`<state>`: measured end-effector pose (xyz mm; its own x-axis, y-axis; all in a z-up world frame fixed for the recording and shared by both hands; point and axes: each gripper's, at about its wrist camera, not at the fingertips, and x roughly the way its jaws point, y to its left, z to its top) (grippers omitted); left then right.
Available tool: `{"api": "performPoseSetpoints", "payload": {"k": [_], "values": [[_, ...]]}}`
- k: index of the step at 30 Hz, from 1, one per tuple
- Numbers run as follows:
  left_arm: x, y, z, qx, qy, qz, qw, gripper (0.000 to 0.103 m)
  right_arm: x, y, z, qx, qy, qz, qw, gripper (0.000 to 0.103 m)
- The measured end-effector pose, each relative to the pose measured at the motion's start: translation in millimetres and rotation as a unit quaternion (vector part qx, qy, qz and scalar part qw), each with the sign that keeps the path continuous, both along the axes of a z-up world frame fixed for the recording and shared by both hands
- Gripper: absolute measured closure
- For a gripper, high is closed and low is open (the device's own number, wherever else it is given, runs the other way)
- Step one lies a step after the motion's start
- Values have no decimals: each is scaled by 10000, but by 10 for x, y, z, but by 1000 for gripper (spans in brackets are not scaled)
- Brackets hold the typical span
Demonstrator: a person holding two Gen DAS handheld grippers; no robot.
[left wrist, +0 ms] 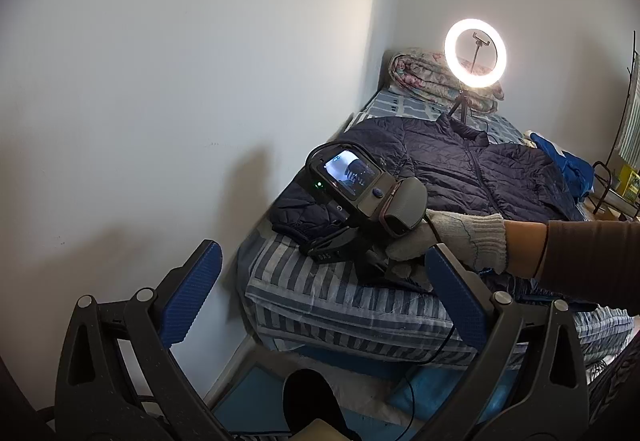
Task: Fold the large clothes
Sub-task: 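Reach the right tool to a jacket sleeve cuff and grasp it, then carry the held sleeve across the jacket front with the right tool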
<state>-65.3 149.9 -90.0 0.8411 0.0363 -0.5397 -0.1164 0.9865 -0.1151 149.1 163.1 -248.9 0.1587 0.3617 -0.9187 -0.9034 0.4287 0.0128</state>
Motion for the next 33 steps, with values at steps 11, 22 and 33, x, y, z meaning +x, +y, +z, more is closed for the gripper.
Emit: {"api": "performPoseSetpoints", "payload": {"k": [11, 22, 33], "values": [[59, -123, 68, 163, 32, -140, 9998, 0, 497, -397, 301, 882, 663, -779, 9908, 98], [464, -493, 444, 844, -71, -520, 9950, 0, 1186, -1536, 1027, 2342, 856, -2069, 9461, 98], [1476, -1341, 754, 805, 238, -1299, 9880, 0, 1500, -2820, 1310, 2825, 523, -3197, 9029, 98]]}}
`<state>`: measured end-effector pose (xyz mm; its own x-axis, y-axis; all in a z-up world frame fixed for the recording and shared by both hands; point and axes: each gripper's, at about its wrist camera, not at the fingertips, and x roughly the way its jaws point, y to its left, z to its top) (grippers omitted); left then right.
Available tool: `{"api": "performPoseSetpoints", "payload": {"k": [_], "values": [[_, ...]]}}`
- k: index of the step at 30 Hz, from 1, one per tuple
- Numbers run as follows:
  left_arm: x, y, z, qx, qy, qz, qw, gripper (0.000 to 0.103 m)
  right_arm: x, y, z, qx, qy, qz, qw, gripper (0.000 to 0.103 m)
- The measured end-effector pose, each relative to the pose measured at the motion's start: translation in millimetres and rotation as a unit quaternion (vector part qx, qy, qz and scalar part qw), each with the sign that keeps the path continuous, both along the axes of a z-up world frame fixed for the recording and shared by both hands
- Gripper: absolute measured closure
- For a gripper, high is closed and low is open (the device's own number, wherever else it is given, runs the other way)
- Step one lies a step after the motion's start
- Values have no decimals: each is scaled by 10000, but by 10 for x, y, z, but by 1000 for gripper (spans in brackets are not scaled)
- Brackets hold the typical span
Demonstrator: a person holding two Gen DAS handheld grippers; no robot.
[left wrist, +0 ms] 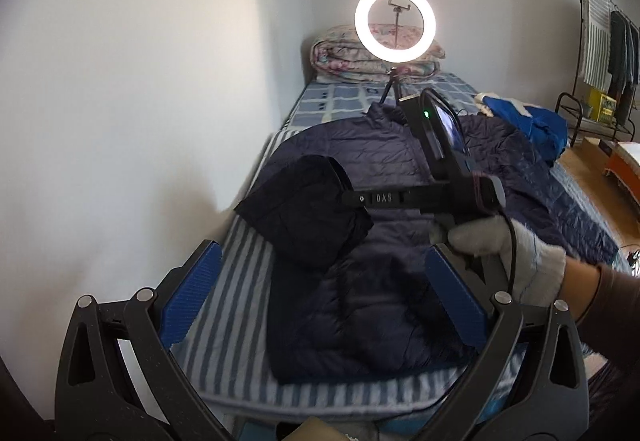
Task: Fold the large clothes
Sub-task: 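Carry the held sleeve across the jacket front with the right tool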
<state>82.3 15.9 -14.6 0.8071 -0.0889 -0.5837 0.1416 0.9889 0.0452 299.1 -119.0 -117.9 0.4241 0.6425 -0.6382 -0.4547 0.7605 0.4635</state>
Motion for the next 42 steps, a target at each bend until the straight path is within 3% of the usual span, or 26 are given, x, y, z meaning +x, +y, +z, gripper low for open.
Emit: {"api": "performPoseSetpoints", "payload": {"k": [4, 8, 17, 23, 31, 42], "values": [[148, -80, -82, -276, -54, 31, 9996, 0, -1, -284, -19, 141, -30, -456, 9989, 98], [355, -145, -215, -467, 364, 37, 9982, 0, 119, -561, 68, 100, -237, -796, 9965, 98], [444, -384, -369, -95, 379, 74, 9992, 0, 346, -1556, 4, 6, -435, -1858, 9816, 98], [516, -445, -395, -162, 425, 27, 9990, 0, 469, -2138, -323, -206, -136, -2576, 9659, 98], [527, -487, -346, -208, 314, 4, 9993, 0, 624, -2466, -503, -676, -133, -2937, 9534, 98], [619, -512, -419, -208, 489, -13, 9986, 0, 924, -2891, -741, -1077, -15, -3548, 9287, 98]]}}
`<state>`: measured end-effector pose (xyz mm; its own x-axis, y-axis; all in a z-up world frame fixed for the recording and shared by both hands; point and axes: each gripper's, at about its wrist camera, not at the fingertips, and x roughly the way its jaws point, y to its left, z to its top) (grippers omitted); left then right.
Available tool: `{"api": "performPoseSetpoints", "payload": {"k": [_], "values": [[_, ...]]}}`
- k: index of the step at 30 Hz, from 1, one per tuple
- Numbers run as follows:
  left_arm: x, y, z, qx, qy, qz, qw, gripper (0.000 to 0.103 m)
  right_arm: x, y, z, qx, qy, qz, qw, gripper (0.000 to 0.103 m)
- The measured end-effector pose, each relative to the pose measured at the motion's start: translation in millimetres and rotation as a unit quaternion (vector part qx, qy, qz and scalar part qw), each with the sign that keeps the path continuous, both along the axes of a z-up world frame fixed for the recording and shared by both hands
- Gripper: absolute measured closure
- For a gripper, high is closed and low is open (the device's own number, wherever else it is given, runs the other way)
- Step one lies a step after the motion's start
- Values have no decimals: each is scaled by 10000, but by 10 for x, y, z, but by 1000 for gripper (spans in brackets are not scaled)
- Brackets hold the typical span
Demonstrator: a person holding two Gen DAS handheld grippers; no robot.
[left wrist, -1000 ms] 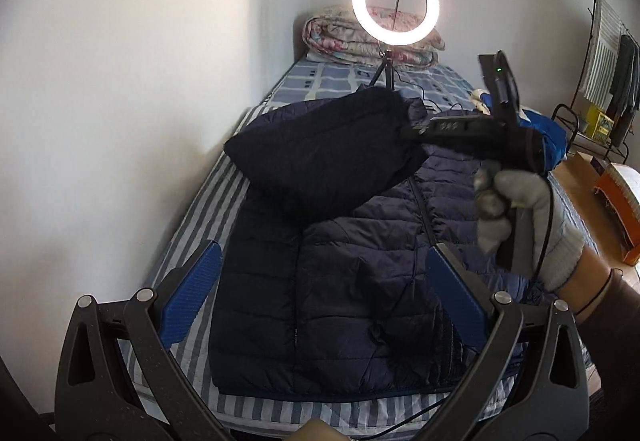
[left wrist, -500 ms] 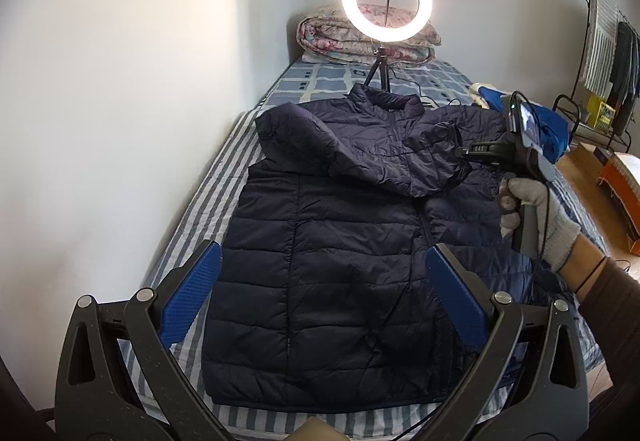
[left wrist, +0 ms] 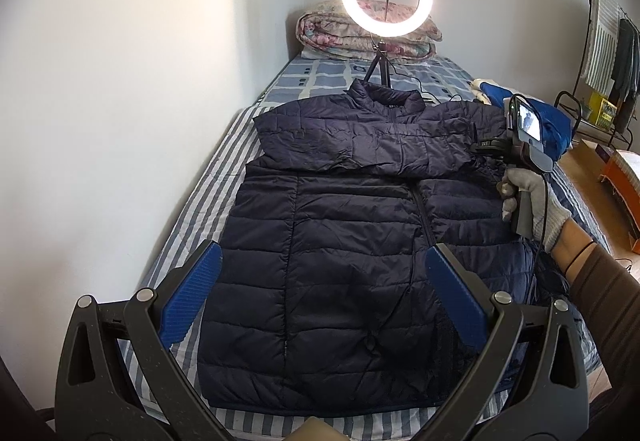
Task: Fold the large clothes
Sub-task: 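Carry the held sleeve across the jacket front with the right tool, then open the right tool to release the sleeve on the jacket front, then reach the left tool to the other sleeve cuff and grasp it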
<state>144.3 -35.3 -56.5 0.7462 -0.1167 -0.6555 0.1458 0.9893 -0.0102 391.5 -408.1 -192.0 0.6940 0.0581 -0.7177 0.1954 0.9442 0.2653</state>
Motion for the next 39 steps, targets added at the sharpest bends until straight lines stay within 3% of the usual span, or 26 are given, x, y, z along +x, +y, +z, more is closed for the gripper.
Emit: {"api": "performPoseSetpoints", "payload": {"k": [5, 7, 8, 11, 13, 15, 16, 21, 28, 39], "values": [[21, -55, -33, 47, 29, -58, 10000, 0, 48, -77, -84, -72, 132, -64, 9999, 96], [22, -84, -35, 40, 40, -86, 9999, 0, 81, -64, -139, -135, 256, -95, 9995, 87], [22, -100, -35, 42, 38, -104, 9999, 0, 92, -54, -158, -175, 317, -113, 9993, 77], [6, -153, -17, 88, -1, -135, 9999, 0, 88, -42, -178, -227, 347, -116, 9991, 69], [-4, -174, 0, 76, -33, -162, 9998, 0, 59, -46, -132, -247, 348, -125, 9990, 57], [-15, -189, 22, 46, -67, -198, 9998, 0, -15, -56, -33, -310, 237, -164, 9991, 36], [-19, -197, 35, 28, -93, -214, 9997, 0, -79, -61, 42, -333, 157, -186, 9991, 35], [-83, -259, 135, -17, -316, -308, 9990, 0, -435, -63, 497, -469, -195, -36, 9987, 33], [-177, -545, 237, 61, -600, -602, 9964, 0, -1228, -75, 1190, -710, -538, 113, 9960, 29], [-286, -1214, 227, -48, -579, -1291, 9899, 0, -2638, -205, 1551, -1166, -308, -65, 9927, 23]]}}
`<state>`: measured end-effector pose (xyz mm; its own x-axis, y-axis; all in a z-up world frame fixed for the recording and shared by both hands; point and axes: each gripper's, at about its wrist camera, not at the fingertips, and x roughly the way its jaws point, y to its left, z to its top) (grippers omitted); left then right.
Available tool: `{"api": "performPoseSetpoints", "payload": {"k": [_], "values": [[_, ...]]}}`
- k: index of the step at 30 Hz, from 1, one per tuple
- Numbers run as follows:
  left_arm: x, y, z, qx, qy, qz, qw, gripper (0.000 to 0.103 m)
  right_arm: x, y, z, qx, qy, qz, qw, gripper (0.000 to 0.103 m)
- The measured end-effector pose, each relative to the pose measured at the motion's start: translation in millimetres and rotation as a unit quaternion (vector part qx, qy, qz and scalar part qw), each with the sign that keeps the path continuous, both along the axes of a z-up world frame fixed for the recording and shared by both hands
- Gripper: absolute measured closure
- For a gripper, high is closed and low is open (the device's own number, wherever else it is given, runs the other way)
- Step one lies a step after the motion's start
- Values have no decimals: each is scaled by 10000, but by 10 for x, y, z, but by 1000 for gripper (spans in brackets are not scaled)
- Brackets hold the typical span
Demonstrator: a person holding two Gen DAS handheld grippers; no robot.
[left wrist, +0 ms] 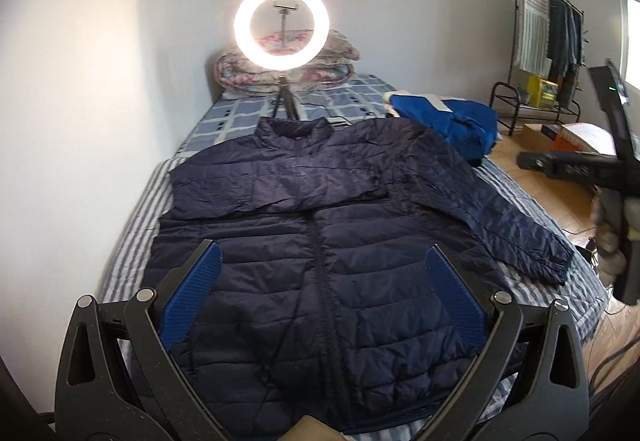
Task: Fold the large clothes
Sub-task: 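Reach the left tool to the other sleeve cuff and grasp it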
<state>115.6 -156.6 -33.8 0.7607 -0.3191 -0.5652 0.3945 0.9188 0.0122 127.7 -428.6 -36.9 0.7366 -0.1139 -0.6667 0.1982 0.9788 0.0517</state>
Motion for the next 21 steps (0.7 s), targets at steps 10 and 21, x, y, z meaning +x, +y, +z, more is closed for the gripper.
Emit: {"api": "performPoseSetpoints", "payload": {"k": [10, 21], "values": [[-146, -949, -264, 93, 396, -1387, 9895, 7, -1375, -436, 42, 202, -5, -1291, 9914, 17], [-498, -2487, -615, 222, 953, -3202, 9423, 27, -1871, -932, -66, 29, -95, -2525, 9675, 14]]}}
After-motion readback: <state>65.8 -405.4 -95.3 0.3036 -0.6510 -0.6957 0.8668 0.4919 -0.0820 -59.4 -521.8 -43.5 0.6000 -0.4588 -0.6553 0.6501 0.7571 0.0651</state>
